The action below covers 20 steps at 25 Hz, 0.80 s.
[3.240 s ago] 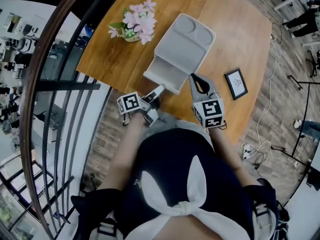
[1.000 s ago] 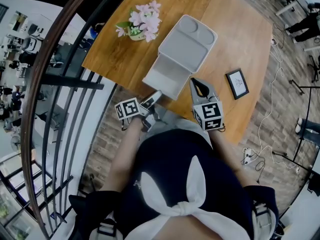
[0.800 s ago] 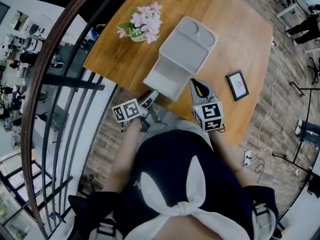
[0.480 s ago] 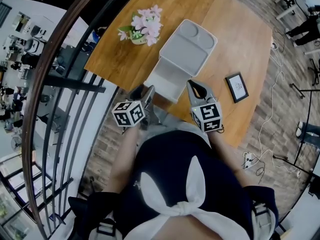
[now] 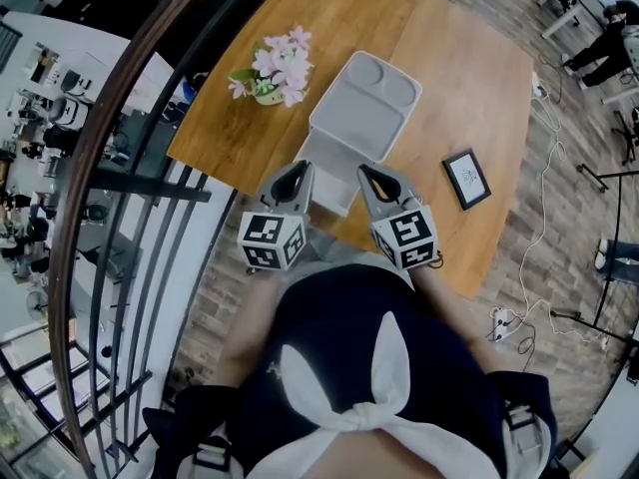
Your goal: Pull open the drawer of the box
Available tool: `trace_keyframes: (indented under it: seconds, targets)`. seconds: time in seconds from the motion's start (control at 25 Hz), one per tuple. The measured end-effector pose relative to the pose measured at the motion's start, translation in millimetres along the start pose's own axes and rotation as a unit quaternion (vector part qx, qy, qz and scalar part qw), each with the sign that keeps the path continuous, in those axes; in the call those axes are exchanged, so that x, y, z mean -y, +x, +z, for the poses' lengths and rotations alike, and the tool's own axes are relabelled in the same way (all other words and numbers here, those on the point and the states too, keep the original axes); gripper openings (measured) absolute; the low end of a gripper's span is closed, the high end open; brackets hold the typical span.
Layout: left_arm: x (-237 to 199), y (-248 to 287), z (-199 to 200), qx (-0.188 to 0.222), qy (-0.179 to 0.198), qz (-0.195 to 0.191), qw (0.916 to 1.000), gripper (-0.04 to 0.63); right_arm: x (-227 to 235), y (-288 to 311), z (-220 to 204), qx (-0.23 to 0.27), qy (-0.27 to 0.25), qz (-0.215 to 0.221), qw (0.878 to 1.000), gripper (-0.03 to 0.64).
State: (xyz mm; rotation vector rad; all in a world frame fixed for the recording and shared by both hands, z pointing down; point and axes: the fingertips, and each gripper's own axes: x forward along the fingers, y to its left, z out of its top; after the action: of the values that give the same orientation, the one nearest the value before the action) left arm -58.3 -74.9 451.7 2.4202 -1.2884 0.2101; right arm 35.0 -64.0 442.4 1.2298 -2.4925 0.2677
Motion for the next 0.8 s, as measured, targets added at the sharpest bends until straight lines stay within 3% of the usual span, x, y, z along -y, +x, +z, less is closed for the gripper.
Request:
trace_keyframes:
  seconds: [0.28,0.8]
  targets:
    - [27,9,19,0.012,0.054,-0.022,0.9982,0.017,5,-2,3,0.003,0.007,0.006,1.0,-0.003]
    - [37,18,12,-0.001,0.045,-0.04,0.9982,0.017,3,2,2,0.0,0.006,0.023,1.0,-0.005]
